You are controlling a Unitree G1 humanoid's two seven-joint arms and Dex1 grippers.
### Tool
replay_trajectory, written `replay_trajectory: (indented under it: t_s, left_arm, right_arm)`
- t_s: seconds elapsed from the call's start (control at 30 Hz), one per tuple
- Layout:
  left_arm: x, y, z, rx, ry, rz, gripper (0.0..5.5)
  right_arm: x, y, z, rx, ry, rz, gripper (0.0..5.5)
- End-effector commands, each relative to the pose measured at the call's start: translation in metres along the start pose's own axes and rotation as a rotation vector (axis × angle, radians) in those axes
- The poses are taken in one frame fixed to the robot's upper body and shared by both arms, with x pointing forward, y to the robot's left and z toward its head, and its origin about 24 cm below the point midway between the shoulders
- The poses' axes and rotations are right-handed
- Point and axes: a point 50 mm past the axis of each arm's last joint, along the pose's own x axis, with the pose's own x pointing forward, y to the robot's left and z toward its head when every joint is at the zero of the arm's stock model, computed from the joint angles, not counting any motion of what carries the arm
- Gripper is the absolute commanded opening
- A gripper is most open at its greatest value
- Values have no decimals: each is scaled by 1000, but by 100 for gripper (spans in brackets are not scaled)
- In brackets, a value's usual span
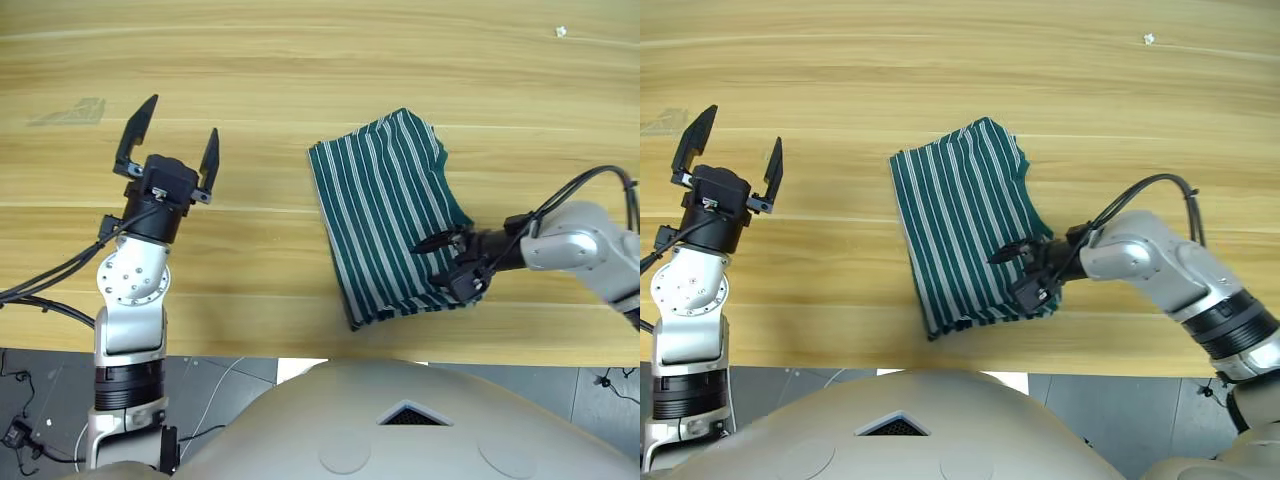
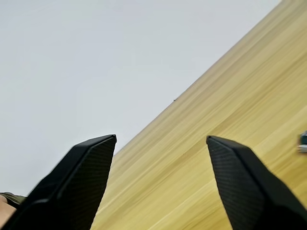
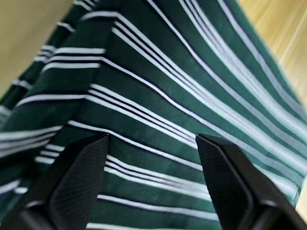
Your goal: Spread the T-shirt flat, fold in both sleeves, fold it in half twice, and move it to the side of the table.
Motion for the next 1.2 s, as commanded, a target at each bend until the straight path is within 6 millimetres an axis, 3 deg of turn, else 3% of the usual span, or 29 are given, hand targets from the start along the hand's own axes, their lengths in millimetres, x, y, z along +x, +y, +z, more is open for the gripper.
replay_trajectory:
  t_s: [0.03,0.2,0.37,0.47,0.63,0.8,0.97,1.2]
  left_arm:
    - [-3,-20,4,-30,10,-55,349]
    - [2,-18,-9,-20,45,-55,349]
    - [-15,-13,-22,12,106,-66,349]
    - [-17,-11,-20,38,93,-70,349]
    - [-19,-6,-15,108,59,-103,349]
    - [-15,-22,-13,325,-44,-337,349]
    - [-38,-53,-19,473,-146,-686,349]
    - [-45,-64,-23,566,-223,-900,349]
  right_arm:
    - [35,23,1,47,-7,82,333]
    - [47,11,7,-8,-22,48,333]
    - [26,-10,-1,-59,49,-80,333]
    - [12,-29,5,-116,59,-179,333]
    - [-1,-39,17,-170,48,-272,333]
    - [-14,-15,6,-21,55,-398,333]
    - [-49,9,-10,-21,99,-515,333]
    - [-58,41,-29,-80,147,-403,333]
